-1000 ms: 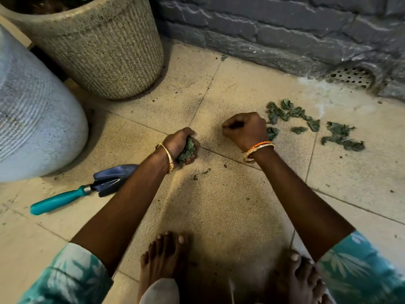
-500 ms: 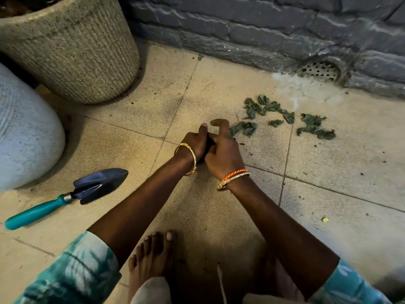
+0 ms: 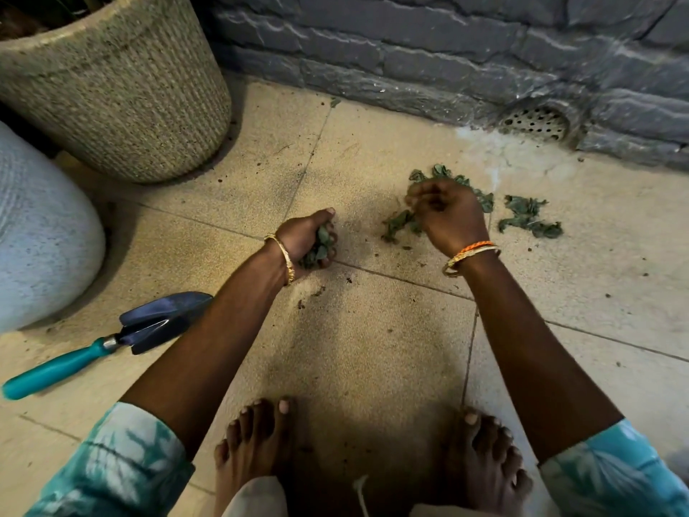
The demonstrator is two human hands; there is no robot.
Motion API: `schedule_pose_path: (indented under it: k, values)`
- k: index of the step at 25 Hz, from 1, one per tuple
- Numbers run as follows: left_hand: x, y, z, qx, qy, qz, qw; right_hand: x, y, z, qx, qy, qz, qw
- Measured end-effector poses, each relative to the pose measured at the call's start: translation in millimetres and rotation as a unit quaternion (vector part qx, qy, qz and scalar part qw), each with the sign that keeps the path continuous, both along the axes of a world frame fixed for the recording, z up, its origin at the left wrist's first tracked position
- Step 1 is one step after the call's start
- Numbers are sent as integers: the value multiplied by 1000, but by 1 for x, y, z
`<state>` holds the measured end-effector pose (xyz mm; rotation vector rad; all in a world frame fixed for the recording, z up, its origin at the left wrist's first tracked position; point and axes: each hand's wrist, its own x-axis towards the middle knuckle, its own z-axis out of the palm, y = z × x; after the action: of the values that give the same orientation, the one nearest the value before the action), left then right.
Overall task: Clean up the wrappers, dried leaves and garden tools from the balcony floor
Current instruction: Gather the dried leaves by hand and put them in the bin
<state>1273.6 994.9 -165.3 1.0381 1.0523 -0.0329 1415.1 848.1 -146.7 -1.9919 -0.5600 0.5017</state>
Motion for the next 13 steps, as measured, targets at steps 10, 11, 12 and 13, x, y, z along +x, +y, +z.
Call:
schedule_pose_path:
  k: [10, 11, 12, 13]
  values:
    - [-4, -2, 4, -110, -8, 40, 993, -40, -17, -83, -43, -356, 159, 920]
    - [-3, -4, 5, -113, -5, 36, 993, -38, -20, -83, -29, -374, 146, 916]
    - [-1, -6, 6, -112, 0, 31, 993, -34, -23, -81, -16, -387, 139, 912]
    - [1, -9, 8, -108, 7, 28, 994, -31, -24, -77, -10, -379, 134, 916]
